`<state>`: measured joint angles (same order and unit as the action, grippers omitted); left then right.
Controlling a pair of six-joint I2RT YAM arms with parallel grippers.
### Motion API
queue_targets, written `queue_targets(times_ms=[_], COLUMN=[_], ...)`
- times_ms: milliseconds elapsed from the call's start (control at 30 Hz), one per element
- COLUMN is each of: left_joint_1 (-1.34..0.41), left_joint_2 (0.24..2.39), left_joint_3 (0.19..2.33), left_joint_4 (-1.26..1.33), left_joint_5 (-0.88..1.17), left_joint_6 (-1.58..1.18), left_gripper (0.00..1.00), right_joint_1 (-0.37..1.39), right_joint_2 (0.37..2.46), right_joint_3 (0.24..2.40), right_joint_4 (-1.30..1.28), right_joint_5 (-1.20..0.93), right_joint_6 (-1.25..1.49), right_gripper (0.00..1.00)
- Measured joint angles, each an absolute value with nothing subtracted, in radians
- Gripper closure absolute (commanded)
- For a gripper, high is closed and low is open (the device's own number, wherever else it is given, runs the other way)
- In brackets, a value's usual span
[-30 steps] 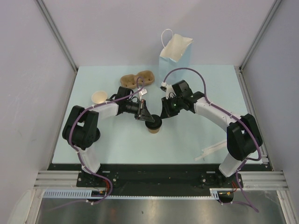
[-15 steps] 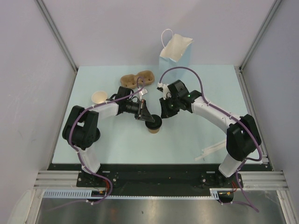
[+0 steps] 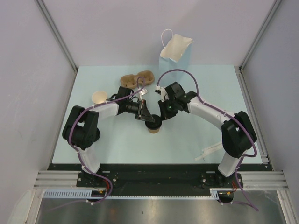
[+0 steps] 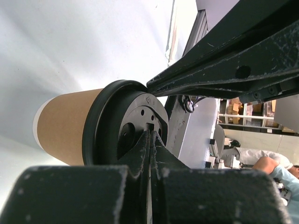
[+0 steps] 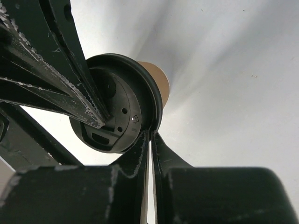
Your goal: Pack the takeout coffee
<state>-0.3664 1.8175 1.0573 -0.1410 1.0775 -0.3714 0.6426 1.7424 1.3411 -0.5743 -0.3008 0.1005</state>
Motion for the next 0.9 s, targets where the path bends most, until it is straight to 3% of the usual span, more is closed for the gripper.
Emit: queue_targets(times_ms=[167, 300, 633, 900], left_joint_1=[-0.367, -0.367, -0.369, -0.372], left_joint_2=[1.818, 1.818, 1.816, 1.784], left_joint_3=[1.058, 1.059, 1.061, 1.047], left_joint_4=[-0.141, -0.141, -0.144, -0.142], left_joint_5=[1.078, 1.078, 1.076, 1.04], left_joint_6=[-0.366, -0.366, -0.365, -0.357], left_gripper=[1.0, 1.0, 0.98, 0.8], right_joint_1=[0.624, 0.606, 0.482, 0.461], right_joint_2=[1.738, 1.738, 1.719, 1.694], right_joint_3=[1.341, 1.341, 1.339, 1.339], right_joint_4=[-0.57, -0.571, -0.518, -0.496], right_joint_5=[-0.323, -0.363, -0.645, -0.741], right_joint_6=[0.1, 0.101, 0.197, 0.226], right_gripper=[1.0, 0.93, 0.92, 0.85])
